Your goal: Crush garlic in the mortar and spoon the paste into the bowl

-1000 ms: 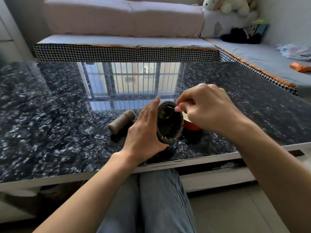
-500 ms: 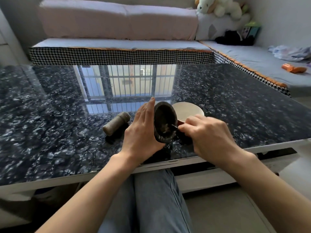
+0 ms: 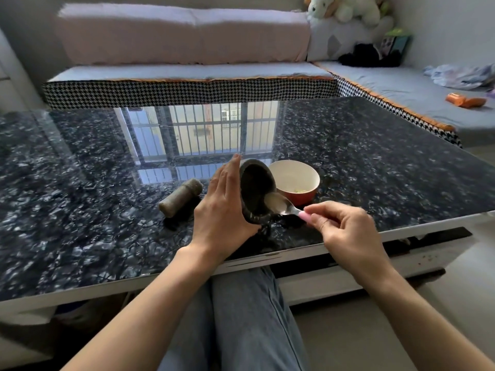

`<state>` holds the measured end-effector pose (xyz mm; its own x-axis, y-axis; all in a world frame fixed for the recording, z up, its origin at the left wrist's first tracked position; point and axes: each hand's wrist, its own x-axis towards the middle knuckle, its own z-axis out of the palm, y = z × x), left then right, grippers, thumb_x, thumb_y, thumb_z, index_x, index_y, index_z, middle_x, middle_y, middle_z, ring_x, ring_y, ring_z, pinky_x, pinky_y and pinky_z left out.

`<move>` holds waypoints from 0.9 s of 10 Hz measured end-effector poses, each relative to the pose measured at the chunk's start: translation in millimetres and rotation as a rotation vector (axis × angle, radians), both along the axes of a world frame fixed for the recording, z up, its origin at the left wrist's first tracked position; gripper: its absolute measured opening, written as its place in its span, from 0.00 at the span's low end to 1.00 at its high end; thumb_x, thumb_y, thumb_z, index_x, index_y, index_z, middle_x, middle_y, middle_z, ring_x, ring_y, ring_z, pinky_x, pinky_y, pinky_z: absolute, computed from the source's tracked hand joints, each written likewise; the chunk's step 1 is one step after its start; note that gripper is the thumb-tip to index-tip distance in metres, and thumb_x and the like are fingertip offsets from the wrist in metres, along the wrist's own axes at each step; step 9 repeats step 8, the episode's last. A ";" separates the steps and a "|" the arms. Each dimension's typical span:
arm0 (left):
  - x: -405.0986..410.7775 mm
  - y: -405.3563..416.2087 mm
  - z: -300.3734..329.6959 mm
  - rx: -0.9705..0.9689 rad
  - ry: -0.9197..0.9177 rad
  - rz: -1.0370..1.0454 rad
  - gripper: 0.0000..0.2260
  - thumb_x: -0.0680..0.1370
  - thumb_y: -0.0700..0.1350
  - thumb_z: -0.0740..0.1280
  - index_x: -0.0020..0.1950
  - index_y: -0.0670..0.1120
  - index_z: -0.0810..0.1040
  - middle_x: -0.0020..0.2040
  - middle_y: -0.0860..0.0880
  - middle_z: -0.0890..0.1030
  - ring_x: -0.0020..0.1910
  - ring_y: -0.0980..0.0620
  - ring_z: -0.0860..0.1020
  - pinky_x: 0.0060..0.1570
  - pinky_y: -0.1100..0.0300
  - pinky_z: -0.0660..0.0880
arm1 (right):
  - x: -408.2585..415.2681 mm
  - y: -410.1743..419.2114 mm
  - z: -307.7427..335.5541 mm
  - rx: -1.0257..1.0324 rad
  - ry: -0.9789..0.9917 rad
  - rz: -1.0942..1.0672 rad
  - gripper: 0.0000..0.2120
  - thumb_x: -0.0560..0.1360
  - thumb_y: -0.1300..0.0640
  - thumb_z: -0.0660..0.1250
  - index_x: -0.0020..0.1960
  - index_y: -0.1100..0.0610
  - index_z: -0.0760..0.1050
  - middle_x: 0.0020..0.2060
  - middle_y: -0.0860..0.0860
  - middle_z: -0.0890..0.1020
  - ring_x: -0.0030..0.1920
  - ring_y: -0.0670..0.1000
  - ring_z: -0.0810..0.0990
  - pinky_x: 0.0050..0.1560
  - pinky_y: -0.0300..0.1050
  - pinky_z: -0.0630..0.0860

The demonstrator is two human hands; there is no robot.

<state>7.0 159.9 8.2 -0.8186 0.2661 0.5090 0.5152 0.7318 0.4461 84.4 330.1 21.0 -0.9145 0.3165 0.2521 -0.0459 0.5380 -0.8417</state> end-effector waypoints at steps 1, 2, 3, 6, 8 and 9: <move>-2.6 1.2 2.9 0.028 -0.020 0.023 0.52 0.62 0.54 0.77 0.75 0.48 0.48 0.72 0.46 0.64 0.71 0.47 0.61 0.59 0.49 0.68 | 5.6 -12.1 -1.9 0.086 0.049 0.050 0.03 0.71 0.61 0.70 0.44 0.55 0.81 0.37 0.45 0.83 0.38 0.40 0.80 0.40 0.31 0.75; -12.3 -2.9 5.8 0.121 -0.050 0.027 0.54 0.59 0.55 0.79 0.75 0.49 0.48 0.70 0.45 0.67 0.68 0.45 0.66 0.58 0.48 0.68 | -1.4 -15.1 15.7 -0.232 0.006 0.134 0.03 0.71 0.63 0.69 0.44 0.60 0.81 0.32 0.48 0.82 0.29 0.39 0.77 0.30 0.29 0.71; -25.3 -14.1 6.9 0.328 -0.163 0.024 0.56 0.54 0.54 0.81 0.73 0.52 0.50 0.64 0.44 0.73 0.61 0.44 0.73 0.61 0.46 0.70 | -22.6 1.6 27.9 -0.203 0.025 0.032 0.03 0.71 0.61 0.70 0.44 0.59 0.81 0.33 0.51 0.82 0.28 0.39 0.76 0.28 0.29 0.69; -31.9 -38.0 -0.6 0.504 -0.365 -0.069 0.54 0.52 0.56 0.80 0.69 0.60 0.49 0.57 0.44 0.76 0.57 0.47 0.76 0.63 0.45 0.69 | -101.4 32.1 28.5 0.524 -0.205 -0.108 0.05 0.71 0.58 0.69 0.43 0.60 0.81 0.47 0.57 0.78 0.46 0.55 0.76 0.45 0.43 0.70; -26.1 -50.7 24.9 0.369 -0.293 -0.084 0.48 0.61 0.62 0.71 0.74 0.52 0.50 0.72 0.45 0.63 0.69 0.46 0.64 0.68 0.47 0.62 | -102.3 38.3 18.1 0.610 -0.294 -0.066 0.07 0.73 0.54 0.66 0.49 0.54 0.81 0.51 0.54 0.80 0.56 0.56 0.73 0.56 0.48 0.68; -26.1 -50.7 24.9 0.369 -0.293 -0.084 0.48 0.61 0.62 0.71 0.74 0.52 0.50 0.72 0.45 0.63 0.69 0.46 0.64 0.68 0.47 0.62 | -102.3 38.3 18.1 0.610 -0.294 -0.066 0.07 0.73 0.54 0.66 0.49 0.54 0.81 0.51 0.54 0.80 0.56 0.56 0.73 0.56 0.48 0.68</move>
